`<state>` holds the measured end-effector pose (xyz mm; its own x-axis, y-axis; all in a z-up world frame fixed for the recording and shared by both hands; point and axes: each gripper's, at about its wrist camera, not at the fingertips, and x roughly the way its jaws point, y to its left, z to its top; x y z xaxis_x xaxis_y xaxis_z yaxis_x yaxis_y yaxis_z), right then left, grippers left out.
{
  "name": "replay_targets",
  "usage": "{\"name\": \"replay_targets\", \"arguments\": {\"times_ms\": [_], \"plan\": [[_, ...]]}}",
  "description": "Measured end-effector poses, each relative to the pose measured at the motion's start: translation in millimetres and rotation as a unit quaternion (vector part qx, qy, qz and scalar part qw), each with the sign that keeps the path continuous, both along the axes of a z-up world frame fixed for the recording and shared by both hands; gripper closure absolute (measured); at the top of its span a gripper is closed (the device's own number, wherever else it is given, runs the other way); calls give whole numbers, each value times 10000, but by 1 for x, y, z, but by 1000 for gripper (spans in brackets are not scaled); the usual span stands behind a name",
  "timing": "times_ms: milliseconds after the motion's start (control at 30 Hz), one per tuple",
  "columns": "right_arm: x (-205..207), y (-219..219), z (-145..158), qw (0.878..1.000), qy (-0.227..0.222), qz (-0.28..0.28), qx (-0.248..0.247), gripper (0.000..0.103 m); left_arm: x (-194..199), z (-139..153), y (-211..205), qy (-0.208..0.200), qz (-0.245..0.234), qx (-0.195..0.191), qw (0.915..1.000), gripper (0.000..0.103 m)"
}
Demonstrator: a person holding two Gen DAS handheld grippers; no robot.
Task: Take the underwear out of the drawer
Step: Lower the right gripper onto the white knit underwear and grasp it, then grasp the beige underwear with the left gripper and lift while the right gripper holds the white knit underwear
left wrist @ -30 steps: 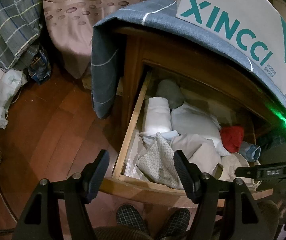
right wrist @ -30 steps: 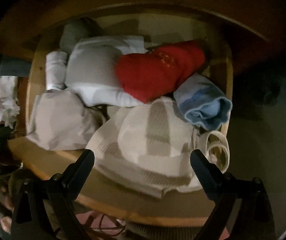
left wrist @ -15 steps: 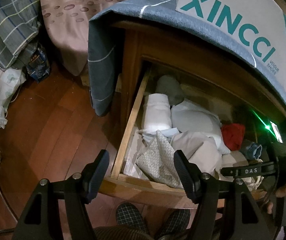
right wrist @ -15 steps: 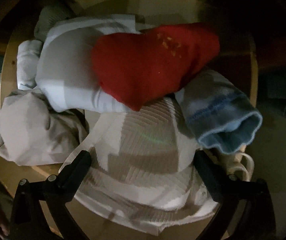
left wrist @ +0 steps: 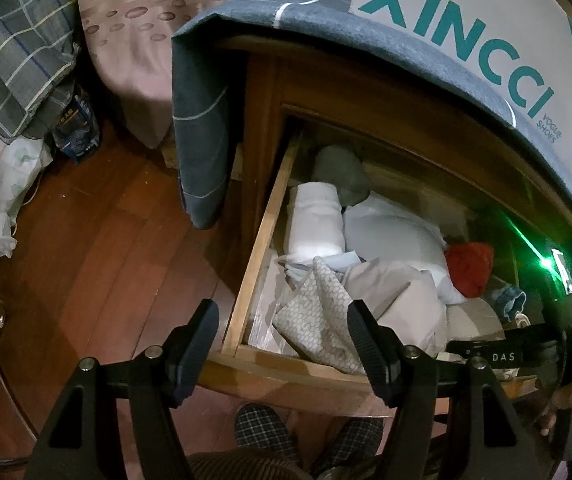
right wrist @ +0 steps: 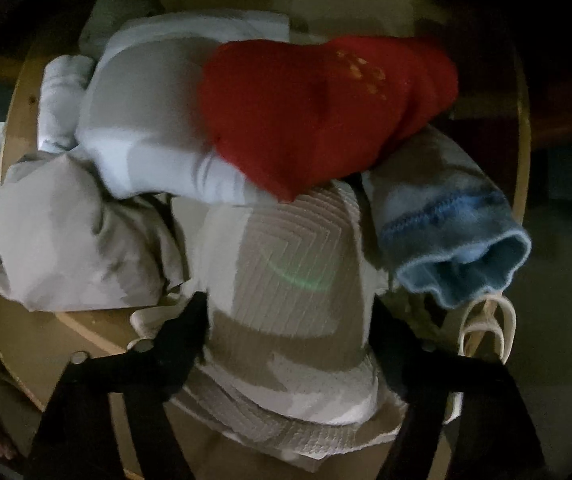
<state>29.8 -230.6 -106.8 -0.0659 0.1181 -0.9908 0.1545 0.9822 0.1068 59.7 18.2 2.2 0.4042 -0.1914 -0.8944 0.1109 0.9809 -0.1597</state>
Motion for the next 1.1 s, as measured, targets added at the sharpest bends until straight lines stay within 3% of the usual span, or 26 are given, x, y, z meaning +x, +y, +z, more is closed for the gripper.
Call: {"name": "replay_targets", "arguments": {"times_ms": [133, 333, 533, 800, 1100], "plan": [[-13, 3, 14, 9998, -193, -40, 32, 59, 0, -1, -2, 62, -57, 25, 10000, 34], [-26, -6, 29, 9981, -491, -341, 125, 74, 3, -4, -14, 193, -373, 111, 9991, 34], [-43, -3, 50, 9949, -907, -444, 81, 75, 3, 3, -39, 136, -922, 242, 9954, 34], [-65, -26, 49, 9909, -1164, -643, 211, 76, 10, -10, -89, 609, -1721, 324, 9827, 34], [-60, -51, 38, 9881, -1216, -805, 482, 76, 31, -41, -122, 1173, -1950, 640, 9717, 34]]}}
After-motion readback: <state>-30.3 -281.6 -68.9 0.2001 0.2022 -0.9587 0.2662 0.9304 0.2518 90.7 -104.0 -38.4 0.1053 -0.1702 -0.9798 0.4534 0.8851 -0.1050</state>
